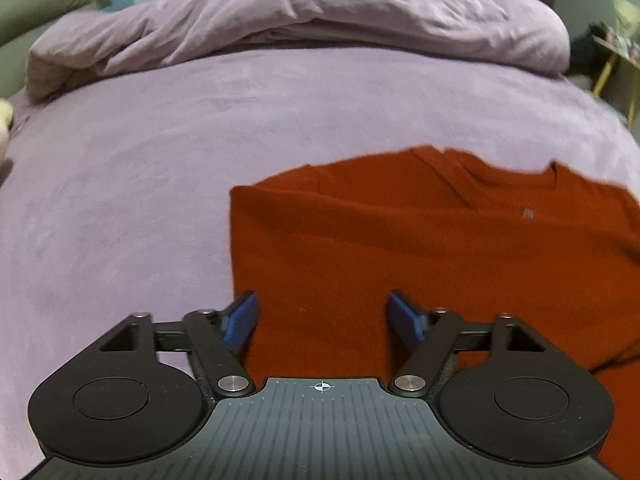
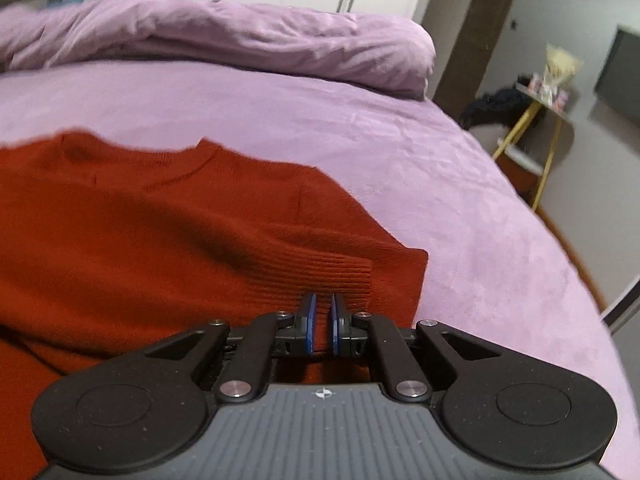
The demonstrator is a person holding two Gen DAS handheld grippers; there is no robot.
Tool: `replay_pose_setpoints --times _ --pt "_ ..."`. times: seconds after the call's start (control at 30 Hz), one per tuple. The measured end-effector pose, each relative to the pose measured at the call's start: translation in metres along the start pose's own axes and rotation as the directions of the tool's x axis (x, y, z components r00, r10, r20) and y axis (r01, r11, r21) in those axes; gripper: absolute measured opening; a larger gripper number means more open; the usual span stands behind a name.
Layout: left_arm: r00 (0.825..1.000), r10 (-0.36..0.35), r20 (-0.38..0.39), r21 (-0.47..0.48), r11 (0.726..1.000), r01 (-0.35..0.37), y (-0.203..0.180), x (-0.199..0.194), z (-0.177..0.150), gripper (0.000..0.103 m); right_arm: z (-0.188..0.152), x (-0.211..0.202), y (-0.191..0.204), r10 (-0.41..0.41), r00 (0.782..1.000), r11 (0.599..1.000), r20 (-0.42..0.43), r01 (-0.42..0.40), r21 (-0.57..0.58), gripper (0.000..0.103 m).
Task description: Fold small clothes
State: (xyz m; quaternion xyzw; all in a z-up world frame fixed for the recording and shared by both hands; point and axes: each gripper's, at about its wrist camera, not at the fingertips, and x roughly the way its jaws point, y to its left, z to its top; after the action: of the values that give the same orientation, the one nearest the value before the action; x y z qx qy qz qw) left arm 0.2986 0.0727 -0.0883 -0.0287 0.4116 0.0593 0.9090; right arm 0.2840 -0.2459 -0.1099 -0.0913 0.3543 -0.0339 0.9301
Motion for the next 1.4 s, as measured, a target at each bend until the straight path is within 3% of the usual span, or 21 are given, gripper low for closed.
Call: replay_pose_setpoints --times 0.17,0.3,0.47,0.57,0.7,0.8,0.87,0.93,1.03,1.1,1.2,1.23,1.4 --pt "1.000 -0.003 0.005 -0.007 1.000 0.003 -0.010 0.012 0.005 0.074 0.012 -0.024 -0.003 0.055 0.995 0.994 0.087 -0.063 0.093 0.006" --pt "0.999 0.042 0.018 0.058 0.997 -0.043 -0.022 0.028 0.009 0.084 0.012 0.006 0.017 0.105 0.994 0.994 0.010 -0.106 0.041 0.006" --pt "0.998 0.066 -0.002 0.057 0.996 -0.066 -0.017 0.045 0.018 0.100 0.009 0.031 0.016 0.071 0.996 0.996 0.059 -0.074 0.043 0.003" --pt "0.997 0.070 -0.019 0.067 0.995 -0.068 -0.015 0.040 0.021 0.099 0.016 0.032 0.028 0.029 0.998 1.000 0.053 -0.029 -0.003 0.003" --pt "0.998 0.035 -0.052 -0.002 0.999 -0.036 -0.007 0.017 0.015 0.085 0.019 0.006 0.026 0.059 0.998 0.998 0.036 -0.060 0.025 0.007" --pt "0.999 0.021 -0.040 -0.017 1.000 -0.022 -0.003 0.003 0.001 0.086 0.003 -0.020 0.018 0.117 0.991 0.991 0.064 -0.121 0.061 0.008" --pt "0.999 0.029 -0.031 0.007 1.000 -0.029 -0.006 0.003 -0.006 0.087 -0.008 -0.018 0.021 0.096 0.995 0.995 0.023 -0.096 0.019 0.008" --pt "0.999 0.048 -0.024 0.046 0.998 -0.047 -0.008 0.005 -0.008 0.092 -0.016 -0.015 0.021 0.086 0.996 0.996 0.037 -0.086 -0.021 0.008" --pt "0.997 0.059 -0.050 0.033 0.998 -0.058 -0.003 -0.002 -0.003 0.089 -0.006 -0.016 0.021 0.077 0.997 0.997 -0.005 -0.077 -0.007 0.009" --pt "0.996 0.056 -0.070 0.028 0.998 -0.054 0.003 -0.013 -0.005 0.086 0.001 -0.022 0.015 0.101 0.994 0.994 -0.037 -0.100 0.049 0.014" --pt "0.996 -0.016 -0.091 0.040 0.999 0.020 0.017 -0.040 -0.026 0.086 -0.009 -0.052 0.004 0.183 0.982 0.978 -0.037 -0.178 0.110 0.043" --pt "0.994 -0.040 -0.100 0.051 0.998 0.045 0.024 -0.053 -0.038 0.086 -0.018 -0.065 0.000 0.204 0.978 0.973 -0.032 -0.199 0.120 0.049" --pt "0.987 -0.058 -0.151 0.079 0.994 0.070 0.061 -0.118 -0.110 0.086 -0.083 -0.140 -0.039 0.251 0.966 0.957 -0.057 -0.240 0.161 0.053"
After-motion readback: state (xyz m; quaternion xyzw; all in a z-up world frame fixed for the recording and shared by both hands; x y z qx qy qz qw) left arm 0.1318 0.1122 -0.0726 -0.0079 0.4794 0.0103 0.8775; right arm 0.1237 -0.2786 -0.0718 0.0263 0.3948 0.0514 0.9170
